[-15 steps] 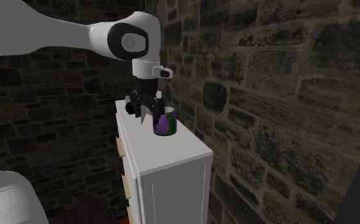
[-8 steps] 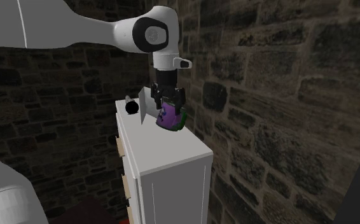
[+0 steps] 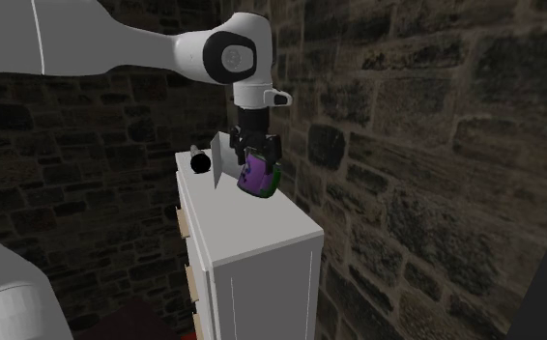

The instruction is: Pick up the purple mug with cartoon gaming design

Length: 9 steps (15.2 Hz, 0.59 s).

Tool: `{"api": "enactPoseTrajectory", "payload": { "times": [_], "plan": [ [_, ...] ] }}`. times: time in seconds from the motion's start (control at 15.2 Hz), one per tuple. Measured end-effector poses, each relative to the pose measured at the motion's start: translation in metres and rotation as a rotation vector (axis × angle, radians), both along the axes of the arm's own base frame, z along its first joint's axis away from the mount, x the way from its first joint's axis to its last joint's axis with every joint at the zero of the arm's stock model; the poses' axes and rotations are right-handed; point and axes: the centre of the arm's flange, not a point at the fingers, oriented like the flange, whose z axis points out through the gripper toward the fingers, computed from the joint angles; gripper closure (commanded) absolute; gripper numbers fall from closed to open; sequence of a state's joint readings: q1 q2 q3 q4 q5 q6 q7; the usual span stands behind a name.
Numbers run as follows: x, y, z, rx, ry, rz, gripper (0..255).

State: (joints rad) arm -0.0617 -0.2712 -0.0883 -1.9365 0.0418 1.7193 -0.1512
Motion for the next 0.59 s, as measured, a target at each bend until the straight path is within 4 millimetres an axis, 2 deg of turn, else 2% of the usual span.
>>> {"api": "enactPoseTrajectory", "payload": {
  "times": [0.07,0.13,0.59],
  "plan": [
    [-0.0020,0.0007,-0.0007,-0.003,-0.011,-0.001,0],
    [-0.0022,0.0014,-0.0006,-0.005,-0.014,-0.001,255],
    [0.0036,-0.0028,-0.0020,0.027,0.021,0.000,255]
  ]
}}
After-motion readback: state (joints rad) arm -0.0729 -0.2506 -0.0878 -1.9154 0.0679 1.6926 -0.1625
